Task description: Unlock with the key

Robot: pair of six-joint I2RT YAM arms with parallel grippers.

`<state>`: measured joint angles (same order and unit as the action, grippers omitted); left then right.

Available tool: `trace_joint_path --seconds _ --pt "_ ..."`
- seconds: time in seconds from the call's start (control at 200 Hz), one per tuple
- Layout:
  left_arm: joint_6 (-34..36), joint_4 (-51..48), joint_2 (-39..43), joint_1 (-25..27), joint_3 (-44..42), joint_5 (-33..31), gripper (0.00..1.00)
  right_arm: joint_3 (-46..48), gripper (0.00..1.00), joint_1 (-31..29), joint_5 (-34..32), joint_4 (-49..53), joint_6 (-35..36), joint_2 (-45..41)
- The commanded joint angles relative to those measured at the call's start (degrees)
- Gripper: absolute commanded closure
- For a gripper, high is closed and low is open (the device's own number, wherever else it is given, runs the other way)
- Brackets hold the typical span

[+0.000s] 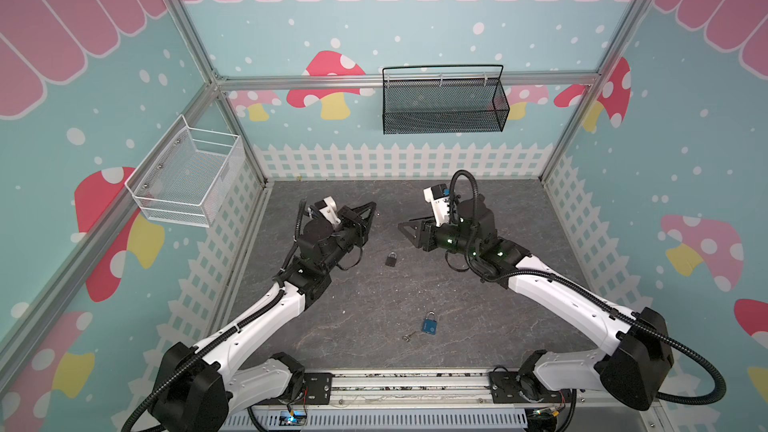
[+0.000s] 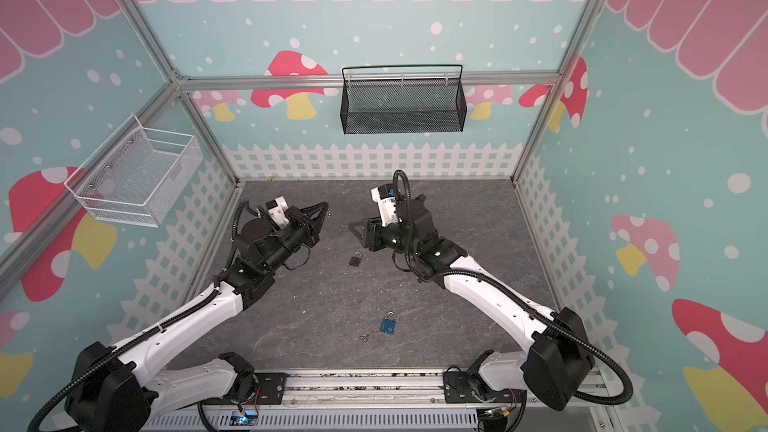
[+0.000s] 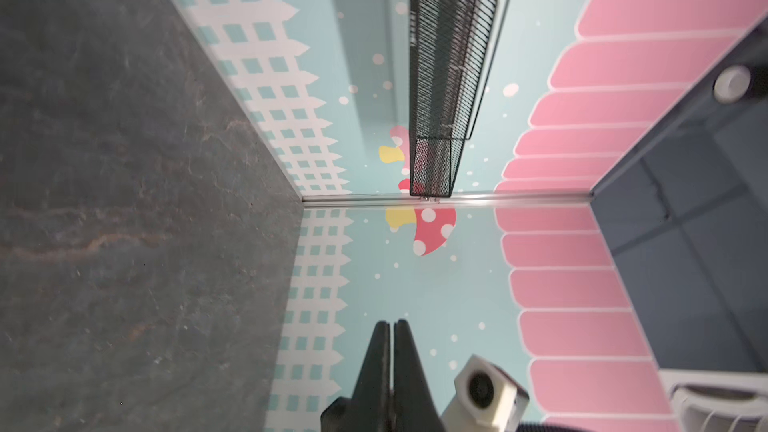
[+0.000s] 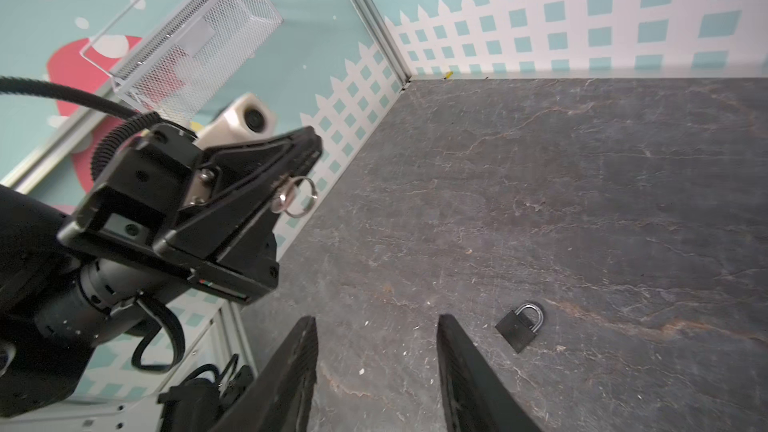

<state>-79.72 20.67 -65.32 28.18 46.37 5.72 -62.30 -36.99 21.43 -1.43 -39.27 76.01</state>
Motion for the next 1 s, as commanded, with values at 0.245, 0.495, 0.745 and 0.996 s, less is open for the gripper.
trace_joint_path --seconds 0.245,0.495,0.745,0.996 --pt "36.8 -4.0 4.3 0.4 4.7 7.6 1.00 -6.7 0.49 3.1 21.6 -7.1 -5.4 1.2" --pt "41.8 1.2 5.6 0.5 3.1 10.2 1.00 -8.2 0.46 3.0 24.4 -13.9 -7.2 4.3" --pt "41.8 4.6 5.6 0.5 2.2 12.8 1.00 -9.0 0.49 2.9 28.2 -22.0 -13.7 7.5" --pt "40.7 7.0 4.9 0.5 1.8 13.9 1.00 -8.9 0.53 2.0 28.6 -24.9 -15.7 8.6"
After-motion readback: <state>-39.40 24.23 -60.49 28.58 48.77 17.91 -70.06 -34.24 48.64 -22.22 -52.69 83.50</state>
